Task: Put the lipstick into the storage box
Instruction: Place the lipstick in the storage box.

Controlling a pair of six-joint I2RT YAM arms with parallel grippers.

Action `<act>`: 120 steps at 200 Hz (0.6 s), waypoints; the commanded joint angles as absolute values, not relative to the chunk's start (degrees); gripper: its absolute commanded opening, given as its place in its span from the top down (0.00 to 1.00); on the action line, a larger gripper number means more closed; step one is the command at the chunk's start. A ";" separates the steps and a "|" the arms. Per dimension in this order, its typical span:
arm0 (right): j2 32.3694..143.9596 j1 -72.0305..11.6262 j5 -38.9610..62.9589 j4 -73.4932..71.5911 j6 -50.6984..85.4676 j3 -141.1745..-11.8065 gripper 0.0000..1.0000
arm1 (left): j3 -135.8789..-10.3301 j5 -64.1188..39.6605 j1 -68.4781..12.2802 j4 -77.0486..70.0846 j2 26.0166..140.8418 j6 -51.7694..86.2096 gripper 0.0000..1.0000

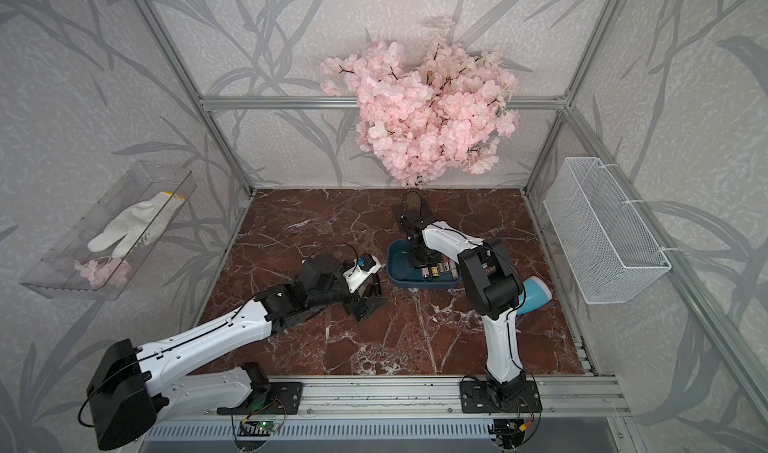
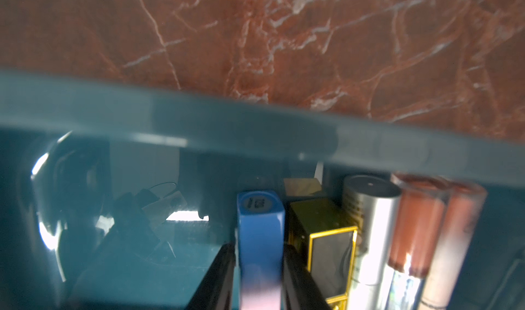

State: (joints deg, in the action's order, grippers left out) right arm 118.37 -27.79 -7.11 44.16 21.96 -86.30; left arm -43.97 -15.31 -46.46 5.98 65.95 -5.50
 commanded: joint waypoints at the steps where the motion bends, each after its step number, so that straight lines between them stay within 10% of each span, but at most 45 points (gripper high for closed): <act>1: 117.43 -27.46 -9.05 45.78 21.75 -86.18 0.68 | -43.02 -14.74 -46.14 6.11 64.36 -5.03 0.00; 120: 102.52 -27.66 0.72 42.38 24.57 -81.25 0.67 | -40.42 -5.13 -45.44 2.86 58.89 6.73 0.00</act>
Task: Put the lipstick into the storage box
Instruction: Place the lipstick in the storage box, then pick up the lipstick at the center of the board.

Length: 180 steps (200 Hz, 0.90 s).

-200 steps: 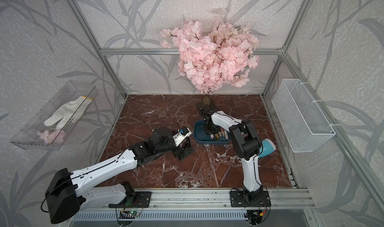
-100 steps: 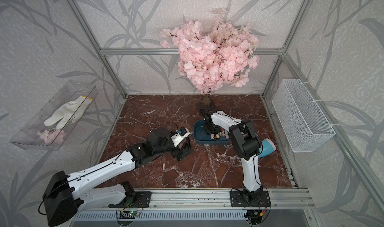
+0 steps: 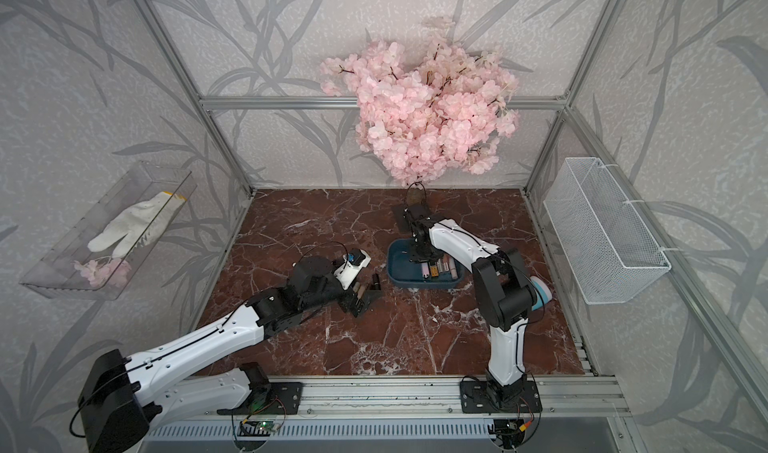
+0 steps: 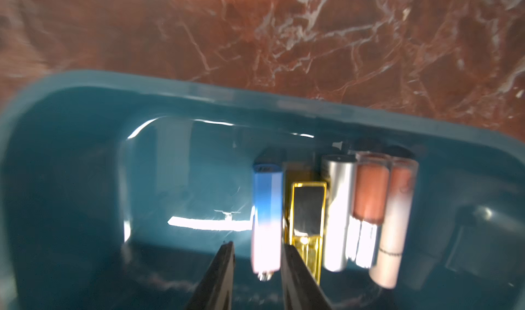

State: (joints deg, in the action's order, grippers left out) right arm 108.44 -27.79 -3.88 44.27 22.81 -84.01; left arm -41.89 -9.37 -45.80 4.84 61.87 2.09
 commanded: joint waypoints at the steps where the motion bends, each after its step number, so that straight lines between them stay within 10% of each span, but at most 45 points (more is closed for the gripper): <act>1: 102.33 -27.67 0.89 42.19 24.59 -81.19 0.67 | -40.34 -4.89 -45.44 2.88 58.71 6.88 0.00; 180: 97.47 -43.49 19.80 32.32 22.02 -77.02 0.67 | -31.48 10.58 -44.75 19.64 32.34 22.49 0.00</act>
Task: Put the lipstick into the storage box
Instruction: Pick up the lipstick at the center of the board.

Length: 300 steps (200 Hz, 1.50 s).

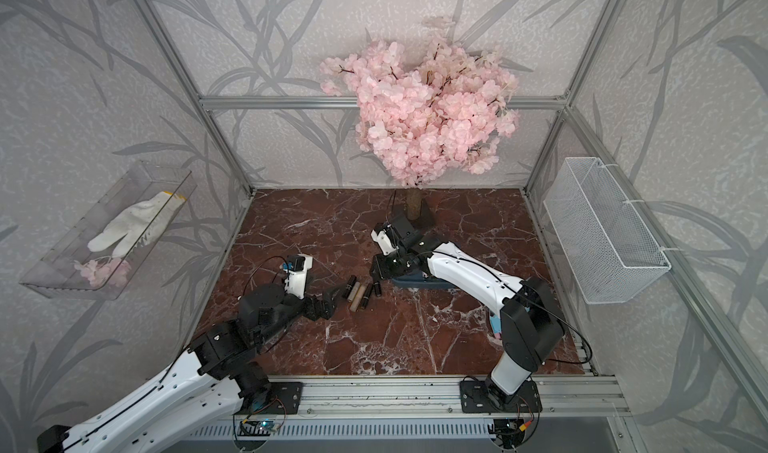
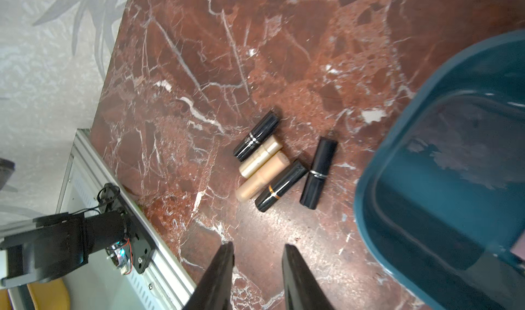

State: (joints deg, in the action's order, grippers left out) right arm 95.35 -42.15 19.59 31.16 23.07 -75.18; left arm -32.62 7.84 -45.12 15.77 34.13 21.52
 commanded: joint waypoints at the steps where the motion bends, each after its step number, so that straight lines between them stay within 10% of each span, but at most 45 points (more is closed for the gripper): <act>1: 97.47 -43.58 19.74 32.42 22.00 -77.10 0.67 | -31.43 10.65 -44.79 19.62 32.30 22.54 0.00; 104: 109.28 -49.22 1.76 46.48 21.95 -83.32 0.67 | -28.87 10.38 -44.74 19.07 28.50 20.80 0.00; 300: 120.51 -48.50 -0.26 46.85 21.01 -91.60 0.67 | -29.64 10.94 -44.65 20.04 29.18 17.10 0.00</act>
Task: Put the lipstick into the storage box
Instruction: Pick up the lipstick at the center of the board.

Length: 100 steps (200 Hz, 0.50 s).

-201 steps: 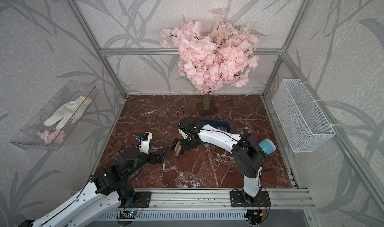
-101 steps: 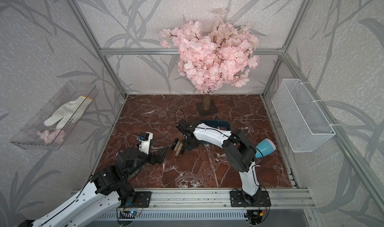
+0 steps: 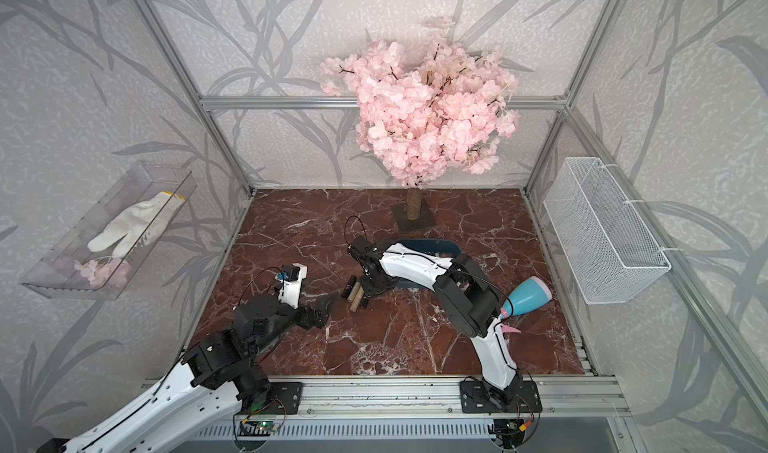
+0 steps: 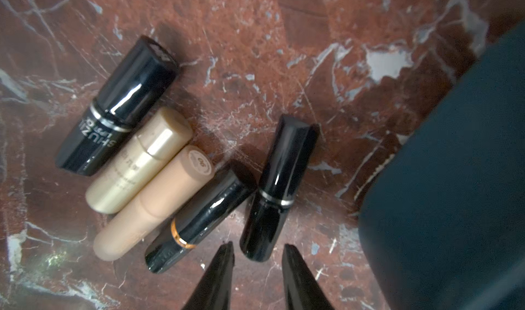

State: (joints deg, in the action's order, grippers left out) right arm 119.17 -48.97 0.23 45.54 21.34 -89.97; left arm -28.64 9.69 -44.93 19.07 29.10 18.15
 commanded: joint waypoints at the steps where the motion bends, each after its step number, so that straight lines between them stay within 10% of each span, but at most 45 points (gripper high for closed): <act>1: 120.55 -48.46 -0.26 46.85 21.01 -91.63 0.67 | -29.63 10.92 -44.65 20.04 29.18 17.07 0.00; 100: 123.58 -46.80 -0.35 47.24 20.40 -93.80 0.67 | -29.57 11.68 -44.49 19.35 29.58 15.99 0.00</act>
